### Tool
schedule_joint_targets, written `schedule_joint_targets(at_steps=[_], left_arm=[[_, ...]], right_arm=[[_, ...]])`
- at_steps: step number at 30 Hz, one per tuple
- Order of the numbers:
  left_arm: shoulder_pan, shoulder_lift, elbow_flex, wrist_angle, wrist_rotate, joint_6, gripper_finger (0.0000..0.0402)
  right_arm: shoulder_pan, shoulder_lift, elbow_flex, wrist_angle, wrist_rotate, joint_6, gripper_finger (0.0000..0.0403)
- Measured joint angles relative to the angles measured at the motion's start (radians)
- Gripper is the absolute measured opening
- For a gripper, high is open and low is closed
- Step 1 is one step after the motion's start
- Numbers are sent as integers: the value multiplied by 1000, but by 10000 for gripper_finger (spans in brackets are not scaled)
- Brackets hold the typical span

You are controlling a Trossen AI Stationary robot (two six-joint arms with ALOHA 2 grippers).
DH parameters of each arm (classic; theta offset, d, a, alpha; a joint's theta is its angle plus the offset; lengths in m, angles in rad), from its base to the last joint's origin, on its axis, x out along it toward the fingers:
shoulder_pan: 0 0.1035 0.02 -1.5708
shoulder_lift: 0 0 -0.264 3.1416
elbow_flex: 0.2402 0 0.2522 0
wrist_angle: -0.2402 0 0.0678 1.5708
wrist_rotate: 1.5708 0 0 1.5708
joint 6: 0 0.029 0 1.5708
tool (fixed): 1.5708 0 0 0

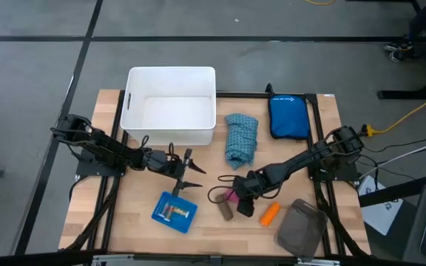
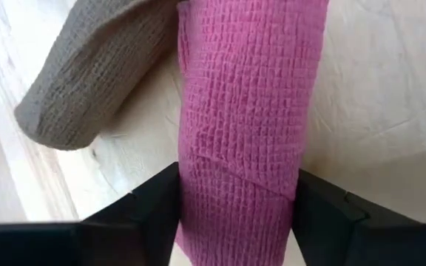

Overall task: Pick & Place Medicine items
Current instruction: Put the pink bandage into the black bin

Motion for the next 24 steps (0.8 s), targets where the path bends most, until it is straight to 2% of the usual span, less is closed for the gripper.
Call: schedule_joint_targets(at_steps=[6, 10, 19, 24], left_arm=[[0, 0, 0, -2, 0, -3, 226], [0, 0, 0, -2, 0, -3, 226], [0, 0, 0, -2, 0, -3, 226], [0, 0, 0, -7, 7, 19, 226]], right_arm=[[-11, -2, 72, -18, 60, -92, 151], [-24, -2, 149, -112, 58, -119, 127], [-23, -3, 398, -569, 91, -166, 128], [-3, -4, 492, -842, 92, -90, 127]])
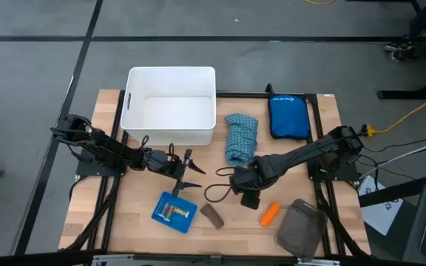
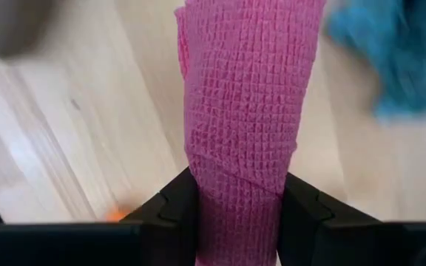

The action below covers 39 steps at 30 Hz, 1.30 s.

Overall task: Pick & Place Medicine items
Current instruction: Put the pink bandage into the black bin

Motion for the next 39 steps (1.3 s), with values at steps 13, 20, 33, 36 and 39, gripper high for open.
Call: schedule_joint_targets(at_steps=[13, 20, 33, 36, 39], left_arm=[[42, 0, 0, 8, 98, 49, 226], [49, 0, 1, 8, 130, 58, 226], [50, 0, 1, 8, 130, 76, 226], [50, 0, 1, 8, 129, 76, 226], [50, 0, 1, 9, 128, 76, 226]], right_arm=[[163, -52, 99, -392, -52, 346, 127], [342, -176, 98, -393, 6, 651, 127], [653, -235, -125, -203, -24, 1197, 127], [693, -235, -193, -89, -61, 1270, 127], [720, -235, -248, 10, -87, 1328, 127]])
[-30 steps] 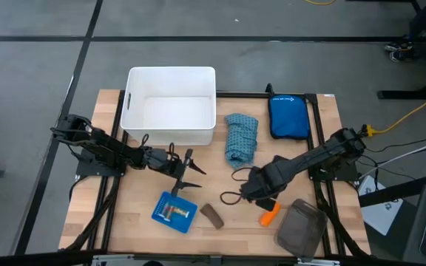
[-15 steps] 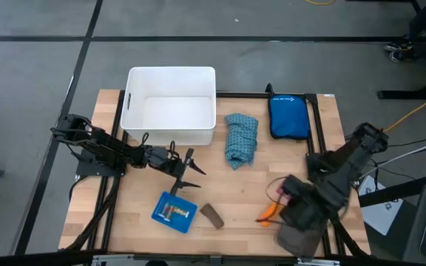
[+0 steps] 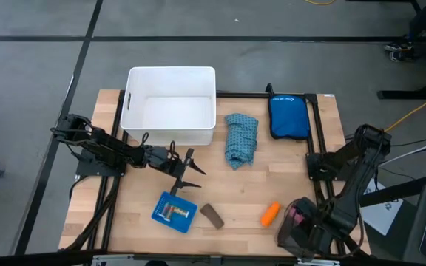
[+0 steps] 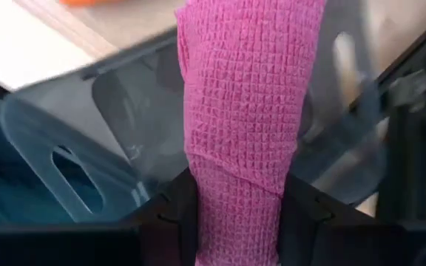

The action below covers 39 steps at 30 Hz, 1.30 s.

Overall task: Pick & Place Medicine items
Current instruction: Put the pink bandage into the black bin, then put the brown bandage into the black bin

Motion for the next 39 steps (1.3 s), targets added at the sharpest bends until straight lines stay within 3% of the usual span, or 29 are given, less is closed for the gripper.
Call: schedule_joint_targets(at_steps=[14, 24, 28, 36, 39], left_arm=[[0, 0, 0, 0, -4, -23, 226], [0, 0, 0, -4, -7, -46, 226], [0, 0, 0, -10, -8, -46, 226], [0, 0, 0, -10, -12, -46, 226], [0, 0, 0, -10, -12, -46, 226]], right_arm=[[16, 0, -80, -8, 11, 10, 135], [-6, 0, -80, -74, -23, -9, 256], [-5, 0, -80, -78, -54, -16, 288], [-5, 0, -80, -85, -65, -22, 286], [-5, 0, -71, -85, -20, -26, 279]])
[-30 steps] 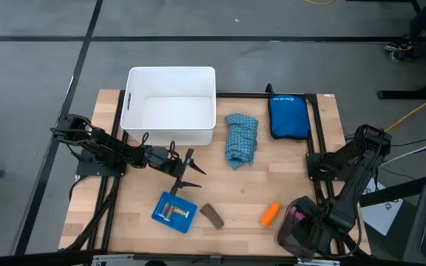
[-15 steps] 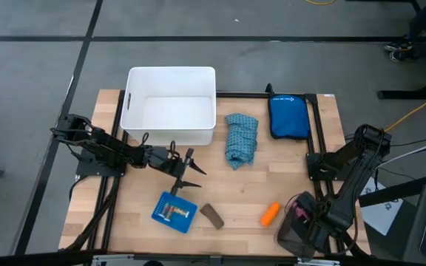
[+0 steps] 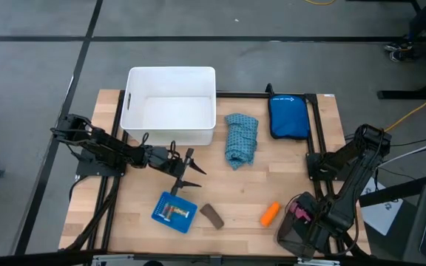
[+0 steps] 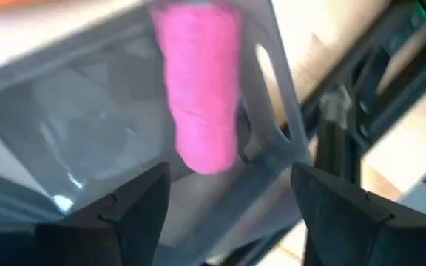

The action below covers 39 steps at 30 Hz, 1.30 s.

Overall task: Pick & Place Medicine items
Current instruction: Put the brown bandage into the black bin

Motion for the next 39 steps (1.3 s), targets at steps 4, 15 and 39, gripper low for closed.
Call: schedule_joint_targets(at_steps=[4, 15, 39], left_arm=[[0, 0, 0, 0, 0, 0, 226], [0, 0, 0, 0, -3, 0, 226], [0, 0, 1, -47, -44, -14, 226]], right_arm=[[-7, 0, 36, 0, 147, -1, 275], [-182, 0, 165, 45, 567, -408, 274], [-685, 224, 165, 778, 67, -1355, 274]])
